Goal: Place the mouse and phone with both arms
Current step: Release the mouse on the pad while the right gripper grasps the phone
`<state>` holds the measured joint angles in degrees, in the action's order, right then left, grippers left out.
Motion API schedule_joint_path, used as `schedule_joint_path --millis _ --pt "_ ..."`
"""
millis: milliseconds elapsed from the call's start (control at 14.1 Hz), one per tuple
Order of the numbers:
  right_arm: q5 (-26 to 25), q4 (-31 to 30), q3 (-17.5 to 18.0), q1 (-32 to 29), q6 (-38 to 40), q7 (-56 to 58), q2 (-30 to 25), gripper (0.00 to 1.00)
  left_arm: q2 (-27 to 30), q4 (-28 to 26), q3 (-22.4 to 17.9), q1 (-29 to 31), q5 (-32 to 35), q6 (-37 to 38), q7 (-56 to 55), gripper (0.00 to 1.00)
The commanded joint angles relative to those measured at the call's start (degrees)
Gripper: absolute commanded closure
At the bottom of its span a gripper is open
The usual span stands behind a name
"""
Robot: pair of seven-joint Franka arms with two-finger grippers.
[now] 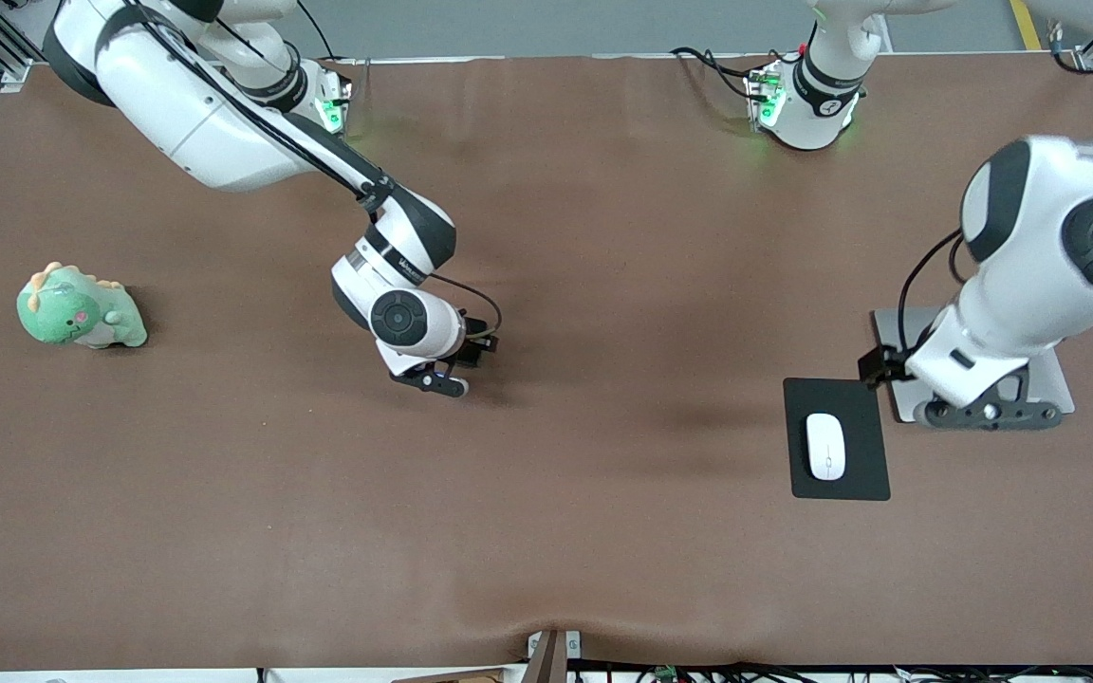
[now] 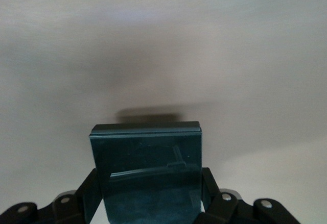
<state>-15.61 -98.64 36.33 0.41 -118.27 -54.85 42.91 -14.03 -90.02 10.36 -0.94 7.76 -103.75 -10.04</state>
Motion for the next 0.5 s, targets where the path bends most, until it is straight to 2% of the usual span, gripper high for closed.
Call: schedule_joint_path --millis 0,71,142,284,426 --pt "5.91 -1.20 -1.16 -2.35 8.21 4.92 -8.52 1.00 4.61 2.64 -0.16 1.12 -2.83 9.32 2.56 0.00" --pt "7.85 -1.64 -3.44 -2.26 10.50 7.80 -10.98 1.00 6.80 2.83 -1.21 1.03 -3.88 11.10 3.52 0.00" --pt "9.18 -2.25 -5.55 -2.26 13.39 13.57 -12.84 1.00 9.52 2.39 -4.96 -0.54 -5.54 11.90 4.32 0.00" --pt "12.95 -6.80 -12.04 -1.91 14.91 22.81 -18.36 1.00 13.39 1.69 -13.40 -6.60 -7.49 16.45 5.63 0.00" --pt "14.81 -11.73 -19.07 -1.47 14.91 33.97 -22.85 1.00 16.82 -0.06 -13.70 -5.48 -7.84 18.31 8.18 0.00"
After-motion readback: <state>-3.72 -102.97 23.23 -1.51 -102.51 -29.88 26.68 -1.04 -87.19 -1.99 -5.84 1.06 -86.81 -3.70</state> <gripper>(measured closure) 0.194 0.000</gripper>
